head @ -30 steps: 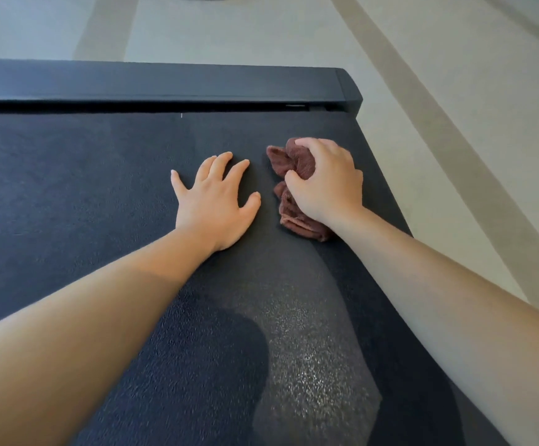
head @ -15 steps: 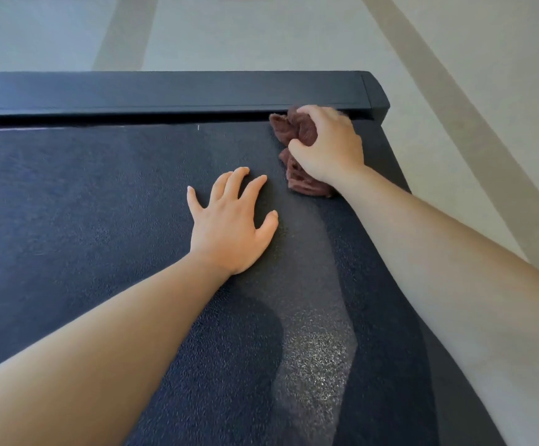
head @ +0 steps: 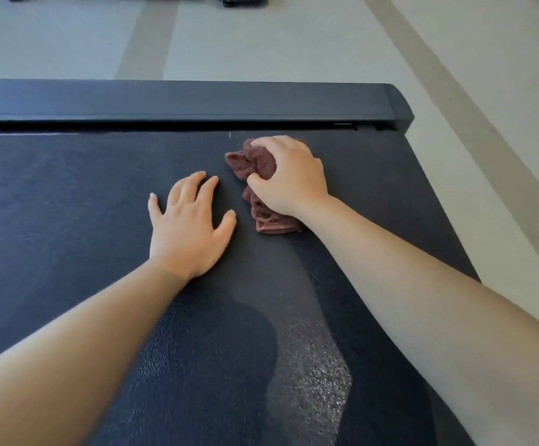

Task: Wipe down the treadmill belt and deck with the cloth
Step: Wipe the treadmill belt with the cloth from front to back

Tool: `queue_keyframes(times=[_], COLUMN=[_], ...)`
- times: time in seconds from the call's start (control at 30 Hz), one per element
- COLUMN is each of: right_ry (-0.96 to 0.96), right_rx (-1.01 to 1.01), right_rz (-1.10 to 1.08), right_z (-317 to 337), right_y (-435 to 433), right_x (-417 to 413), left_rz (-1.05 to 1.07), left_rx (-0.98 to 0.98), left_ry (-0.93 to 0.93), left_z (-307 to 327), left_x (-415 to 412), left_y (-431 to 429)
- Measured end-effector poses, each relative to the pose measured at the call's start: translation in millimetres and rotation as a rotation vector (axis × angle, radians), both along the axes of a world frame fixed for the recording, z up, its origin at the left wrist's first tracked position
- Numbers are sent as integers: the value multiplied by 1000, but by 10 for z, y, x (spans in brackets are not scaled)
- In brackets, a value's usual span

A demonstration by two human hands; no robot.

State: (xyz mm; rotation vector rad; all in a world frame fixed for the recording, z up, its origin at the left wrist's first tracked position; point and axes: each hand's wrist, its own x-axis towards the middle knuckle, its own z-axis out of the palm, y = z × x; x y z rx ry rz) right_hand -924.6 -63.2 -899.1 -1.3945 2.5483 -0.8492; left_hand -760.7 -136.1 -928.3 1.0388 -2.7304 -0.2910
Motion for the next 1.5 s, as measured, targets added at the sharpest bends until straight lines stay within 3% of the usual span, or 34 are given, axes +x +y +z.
queue_keyframes(times=[0.23,0.47,0.7,0.9,1.2,1.5], right_ry=[-7,-18,-17,25,1,-63], right_rx=[23,57,10,-5,7,-11], right_rz=[-40,-93,-270,-284,-193,-191], right_z=[33,100,81,-18,34,67], right_y=[-428,324,1174,1064,716,1200], right_x=[-190,-297,-713,-1001,-1473,-1517], left_rz=[4,-11,-333,-132,-108,-117], left_rx=[-3,1,90,35,2,-2], left_ry=[-5,-32,-84,-33,-50,-17], left_z=[-26,51,168,-24,-29,-24], left_x=[-27,-24,-669,-1217,-1216,-1200], left_y=[-14,40,457,811,814,827])
